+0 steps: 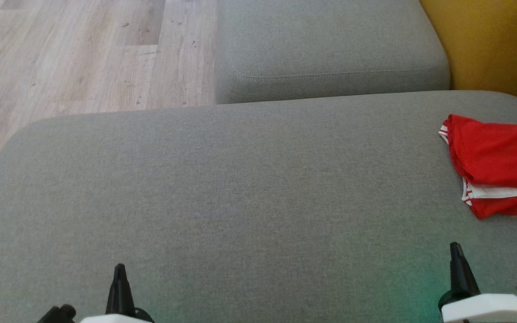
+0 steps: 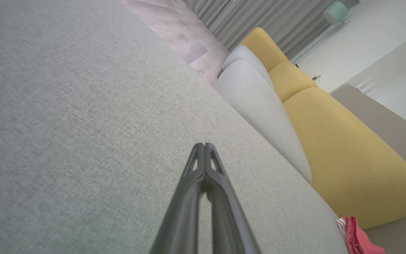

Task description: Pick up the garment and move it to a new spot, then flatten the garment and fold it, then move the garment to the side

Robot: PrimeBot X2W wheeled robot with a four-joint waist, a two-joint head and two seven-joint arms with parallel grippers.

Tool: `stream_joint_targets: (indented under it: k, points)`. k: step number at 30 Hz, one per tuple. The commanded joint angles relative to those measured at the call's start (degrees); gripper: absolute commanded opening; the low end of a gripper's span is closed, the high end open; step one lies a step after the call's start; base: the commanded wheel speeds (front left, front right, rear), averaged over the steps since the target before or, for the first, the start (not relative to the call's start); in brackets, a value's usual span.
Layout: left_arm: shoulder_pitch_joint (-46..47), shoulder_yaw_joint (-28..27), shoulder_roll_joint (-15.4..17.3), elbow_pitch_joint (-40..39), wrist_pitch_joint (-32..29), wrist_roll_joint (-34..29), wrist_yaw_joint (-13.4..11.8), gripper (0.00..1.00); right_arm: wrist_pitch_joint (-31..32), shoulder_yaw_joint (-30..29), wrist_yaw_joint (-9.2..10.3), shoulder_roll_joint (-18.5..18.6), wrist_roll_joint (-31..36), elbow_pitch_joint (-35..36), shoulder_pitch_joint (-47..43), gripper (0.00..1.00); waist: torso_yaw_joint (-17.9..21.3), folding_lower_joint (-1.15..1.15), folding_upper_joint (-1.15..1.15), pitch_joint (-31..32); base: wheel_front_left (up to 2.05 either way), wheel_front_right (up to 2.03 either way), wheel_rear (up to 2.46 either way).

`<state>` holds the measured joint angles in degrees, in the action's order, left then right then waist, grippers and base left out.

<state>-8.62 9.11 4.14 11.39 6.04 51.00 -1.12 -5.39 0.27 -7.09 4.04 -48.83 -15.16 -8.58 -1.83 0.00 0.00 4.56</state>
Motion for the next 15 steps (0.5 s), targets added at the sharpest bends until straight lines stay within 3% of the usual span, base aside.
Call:
stream_joint_targets:
  k: [1, 15]
  points:
    - [3.4, -1.8, 0.6, -1.4, -0.2, 1.6, 0.6, 0.00, 0.5, 0.1, -0.21, 0.5, -1.8, 1.7, 3.9, 0.00, 0.0, 0.00, 0.00, -0.1, 0.00, 0.00, 0.00]
    - [6.1, -4.5, 0.7, -0.5, -2.6, 11.7, 2.6, 0.00, 2.9, -1.1, -0.25, 0.4, -12.1, 1.6, 6.5, 0.00, 0.5, 0.00, 0.00, -1.2, 0.00, 0.00, 0.00]
